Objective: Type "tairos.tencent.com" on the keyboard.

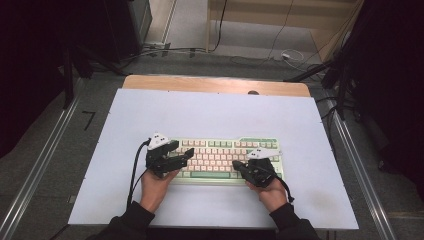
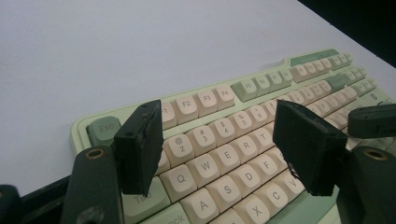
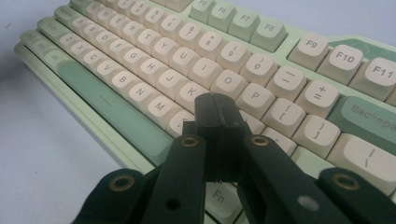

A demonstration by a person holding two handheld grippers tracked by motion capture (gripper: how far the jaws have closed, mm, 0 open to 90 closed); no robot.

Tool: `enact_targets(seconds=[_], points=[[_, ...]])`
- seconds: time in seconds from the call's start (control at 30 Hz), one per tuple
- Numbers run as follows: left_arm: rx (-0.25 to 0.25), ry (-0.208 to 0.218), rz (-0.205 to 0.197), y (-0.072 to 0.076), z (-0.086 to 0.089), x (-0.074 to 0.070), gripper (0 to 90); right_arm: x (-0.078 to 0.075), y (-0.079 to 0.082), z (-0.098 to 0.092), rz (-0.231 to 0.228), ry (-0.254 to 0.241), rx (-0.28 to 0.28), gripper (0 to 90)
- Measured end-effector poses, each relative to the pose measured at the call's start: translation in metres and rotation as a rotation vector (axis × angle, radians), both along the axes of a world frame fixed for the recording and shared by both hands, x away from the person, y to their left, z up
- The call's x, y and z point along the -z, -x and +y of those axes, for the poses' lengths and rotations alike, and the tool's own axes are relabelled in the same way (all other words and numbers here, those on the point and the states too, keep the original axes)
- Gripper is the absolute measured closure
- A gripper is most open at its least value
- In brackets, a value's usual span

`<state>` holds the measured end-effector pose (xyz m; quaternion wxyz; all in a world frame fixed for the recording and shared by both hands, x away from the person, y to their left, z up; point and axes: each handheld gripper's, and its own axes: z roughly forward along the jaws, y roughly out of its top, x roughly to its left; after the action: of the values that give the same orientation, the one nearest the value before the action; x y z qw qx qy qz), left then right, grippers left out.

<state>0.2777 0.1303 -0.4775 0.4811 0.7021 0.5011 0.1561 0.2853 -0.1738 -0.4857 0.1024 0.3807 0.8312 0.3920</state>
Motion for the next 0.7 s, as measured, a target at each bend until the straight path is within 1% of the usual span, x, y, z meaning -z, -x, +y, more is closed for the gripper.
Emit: enact_targets(seconds=[0.17, 0.2, 0.27, 0.3, 0.43, 0.5, 0.57, 0.6, 0.63, 0.67, 0.7], points=[[0.002, 0.001, 0.001, 0.0, 0.0, 0.0, 34.0, 0.002, 0.0, 0.001, 0.014, 0.013, -0.007, 87.4], [0.001, 0.001, 0.001, 0.0, -0.001, 0.0, 34.0, 0.003, -0.001, 0.002, 0.029, 0.024, -0.01, 87.5], [0.002, 0.002, 0.001, 0.0, -0.001, 0.0, 34.0, 0.002, -0.001, 0.001, 0.035, 0.017, -0.007, 87.5], [0.002, 0.002, 0.001, 0.0, -0.001, 0.0, 34.0, 0.002, -0.001, 0.001, 0.031, 0.018, -0.007, 87.5], [0.001, 0.003, 0.0, 0.0, 0.0, 0.0, 34.1, -0.004, 0.0, -0.003, -0.012, -0.035, 0.002, 87.3], [0.002, 0.004, 0.001, 0.0, 0.0, 0.0, 34.0, -0.006, 0.001, -0.004, -0.026, -0.059, 0.007, 83.4], [0.003, 0.002, 0.0, 0.0, -0.001, 0.0, 34.0, -0.007, 0.0, -0.006, -0.036, -0.071, 0.014, 76.7], [0.004, 0.002, 0.0, 0.001, -0.001, 0.0, 34.1, -0.007, 0.0, -0.007, -0.04, -0.077, 0.019, 71.1], [0.004, 0.004, -0.001, 0.001, -0.001, 0.0, 34.0, -0.007, 0.0, -0.007, -0.042, -0.086, 0.024, 61.9], [0.004, 0.004, -0.001, 0.001, -0.001, 0.0, 34.1, -0.008, 0.0, -0.007, -0.048, -0.087, 0.029, 55.1], [0.003, 0.004, -0.002, 0.001, -0.001, 0.0, 34.1, -0.008, -0.001, -0.007, -0.051, -0.088, 0.035, 51.3]])
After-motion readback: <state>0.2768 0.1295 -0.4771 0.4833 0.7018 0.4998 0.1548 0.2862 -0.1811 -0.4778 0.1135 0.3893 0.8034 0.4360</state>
